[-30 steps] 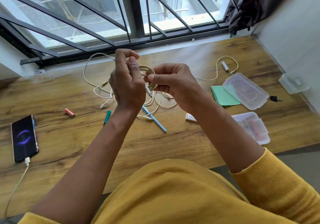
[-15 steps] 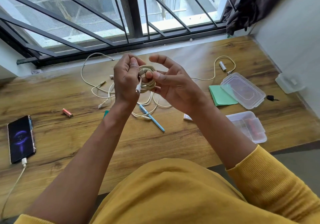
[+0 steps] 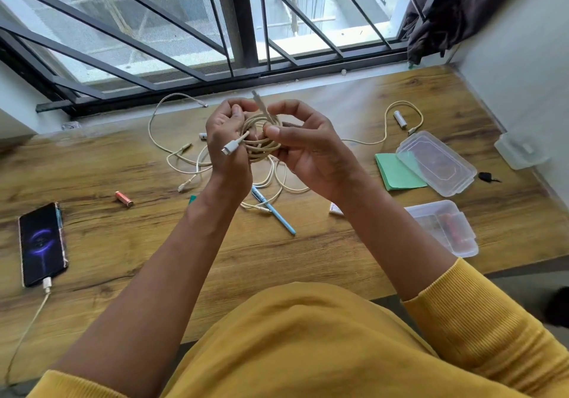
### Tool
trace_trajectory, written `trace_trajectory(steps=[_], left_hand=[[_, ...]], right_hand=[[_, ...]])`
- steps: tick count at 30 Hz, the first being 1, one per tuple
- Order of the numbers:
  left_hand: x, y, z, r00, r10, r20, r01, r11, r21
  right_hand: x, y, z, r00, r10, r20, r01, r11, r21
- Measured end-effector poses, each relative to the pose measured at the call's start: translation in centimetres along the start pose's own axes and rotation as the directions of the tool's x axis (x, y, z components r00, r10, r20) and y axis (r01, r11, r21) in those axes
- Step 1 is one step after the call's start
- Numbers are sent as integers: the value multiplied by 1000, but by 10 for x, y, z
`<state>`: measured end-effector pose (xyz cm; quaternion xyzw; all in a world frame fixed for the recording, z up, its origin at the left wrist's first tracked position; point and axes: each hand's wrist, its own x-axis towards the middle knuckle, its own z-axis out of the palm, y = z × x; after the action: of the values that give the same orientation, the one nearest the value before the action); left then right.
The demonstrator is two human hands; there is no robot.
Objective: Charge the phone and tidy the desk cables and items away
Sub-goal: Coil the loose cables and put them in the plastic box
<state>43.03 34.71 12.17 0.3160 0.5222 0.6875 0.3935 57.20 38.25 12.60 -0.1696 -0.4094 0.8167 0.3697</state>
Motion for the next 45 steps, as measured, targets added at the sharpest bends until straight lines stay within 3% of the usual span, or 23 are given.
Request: trace_trajectory(steps=[7,11,17,19,25,28,31,34,36,40,45], left_hand=[[2,2,3,971,229,74,-241,922,304],[1,-3,1,964,249,92,-264,865,426],[1,-7,0,960,263,94,-266,757,597],[-3,-6,1,956,280,84,-263,698,666],[-11,-8,-1,917,388,95,-300,512,805],[-11,-11,-3,920,385,80,-278,492,825],[-8,-13,-2,943,330,39,-250,626,739],[-2,-11,-1,981,194,-24,-161,869,468],[-2,-6,-2,998,52,-19,-46,965,257],[-5,2,-5,981,-151,122,148,989,29],[-5,1,-16,910,-244,335,274,961,-45]], right_hand=[[0,-6,-1,975,-157,-156,96,936,-337],[0,-9,-3,970,-178,-165,84,884,-459],[2,2,-7,920,-314,-232,53,689,-723],[3,5,-7,906,-343,-247,42,654,-755],[4,6,-4,879,-377,-291,49,680,-731],[1,7,1,892,-355,-278,64,710,-701],[-2,8,7,908,-303,-288,50,763,-645],[-4,5,11,912,-253,-323,30,827,-561],[-5,2,13,903,-209,-375,8,881,-473],[-2,-1,11,878,-134,-460,-32,941,-336],[2,-1,-2,832,-107,-545,-54,961,-271]])
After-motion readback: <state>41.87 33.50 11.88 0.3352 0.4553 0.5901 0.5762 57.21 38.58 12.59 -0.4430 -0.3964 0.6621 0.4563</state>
